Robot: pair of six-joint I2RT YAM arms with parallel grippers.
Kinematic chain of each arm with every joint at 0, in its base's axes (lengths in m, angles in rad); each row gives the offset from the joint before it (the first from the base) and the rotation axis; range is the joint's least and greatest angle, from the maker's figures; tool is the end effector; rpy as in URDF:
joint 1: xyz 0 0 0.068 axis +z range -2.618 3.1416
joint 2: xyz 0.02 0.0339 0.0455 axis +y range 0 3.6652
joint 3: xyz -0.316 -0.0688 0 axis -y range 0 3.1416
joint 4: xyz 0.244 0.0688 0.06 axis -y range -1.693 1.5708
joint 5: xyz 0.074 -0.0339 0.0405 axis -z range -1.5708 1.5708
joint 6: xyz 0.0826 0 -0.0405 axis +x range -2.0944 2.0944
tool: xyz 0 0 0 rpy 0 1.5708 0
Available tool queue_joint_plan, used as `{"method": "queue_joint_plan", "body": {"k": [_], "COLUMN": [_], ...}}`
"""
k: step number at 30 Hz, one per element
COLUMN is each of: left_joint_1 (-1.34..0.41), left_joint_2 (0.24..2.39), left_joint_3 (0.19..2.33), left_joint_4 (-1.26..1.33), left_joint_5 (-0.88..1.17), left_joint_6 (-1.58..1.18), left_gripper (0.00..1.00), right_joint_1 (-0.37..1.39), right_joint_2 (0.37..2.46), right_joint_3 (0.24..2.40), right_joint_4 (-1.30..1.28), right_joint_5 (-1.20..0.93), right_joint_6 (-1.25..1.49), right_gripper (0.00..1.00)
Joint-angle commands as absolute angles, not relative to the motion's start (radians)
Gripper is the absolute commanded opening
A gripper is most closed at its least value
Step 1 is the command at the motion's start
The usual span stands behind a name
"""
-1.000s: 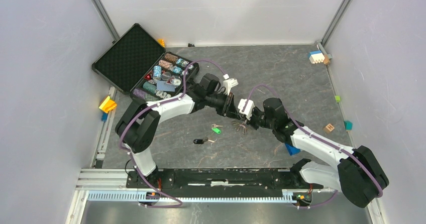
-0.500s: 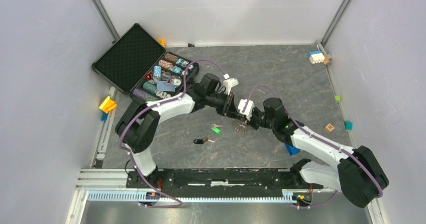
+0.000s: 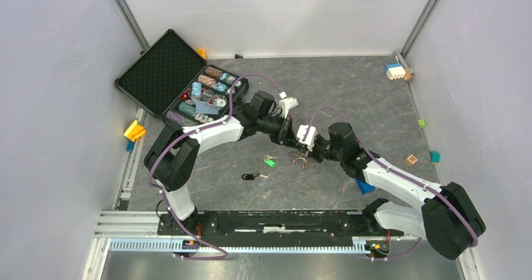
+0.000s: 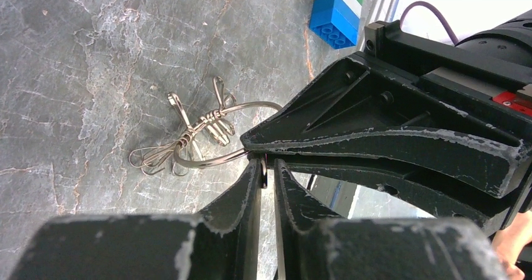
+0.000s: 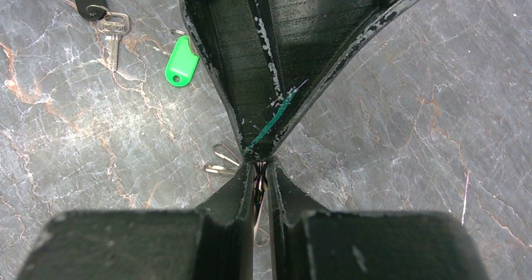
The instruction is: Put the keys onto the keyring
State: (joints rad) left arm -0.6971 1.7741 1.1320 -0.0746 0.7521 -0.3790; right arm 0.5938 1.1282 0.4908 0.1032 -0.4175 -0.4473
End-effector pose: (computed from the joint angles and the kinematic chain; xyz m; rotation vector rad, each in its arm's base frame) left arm 0.2830 -0.3106 0.2367 0.8124 2.3200 -1.3845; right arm 0.1844 0.1649 0.2259 -1.2539 1.6814 0.5268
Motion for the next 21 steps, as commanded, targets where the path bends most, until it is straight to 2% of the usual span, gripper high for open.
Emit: {"method": "queue_joint_plan", "body": {"k": [1,4,7,9,11,15,17,21], "left_joint_1": [-0.703,-0.703,-0.703,-0.702,-0.698,-0.686,-0.678,-0.664], "left_joint_2": [1.772,1.770,1.762,1.753,1.746,1.745,1.744,1.738], "left_joint_3": [1.163,1.167,1.168,1.164,1.161,1.167,1.169,1.173], "left_joint_4": [-0.076,-0.080,-0.084,-0.083,-0.084,-0.092,-0.093,-0.106], "left_joint_5": [0.756,0.757,0.758,0.761,0.761,0.774,0.782,0.794], "left_joint_6": [-0.318,-0.318,-0.324,-0.344,-0.377,-0.445,-0.485,-0.549], "left_gripper": [0.17,0.03,0.02,0.02,0.02,0.02,0.02,0.02], "right_joint_1": [0.597,0.599,0.596,0.596,0.596,0.595,0.595,0.594], "right_joint_2": [1.114,1.114,1.113,1.111,1.101,1.072,1.054,1.005], "right_joint_3": [0.530,0.532,0.531,0.532,0.534,0.532,0.532,0.525], "right_joint_4": [0.129,0.129,0.127,0.122,0.115,0.098,0.085,0.073], "right_joint_5": [-0.430,-0.430,-0.433,-0.439,-0.442,-0.444,-0.449,-0.456], "right_joint_6": [-0.456,-0.455,-0.458,-0.463,-0.479,-0.526,-0.556,-0.617], "right_gripper": [0.00,0.00,0.06,0.17,0.32,0.52,0.54,0.52]}}
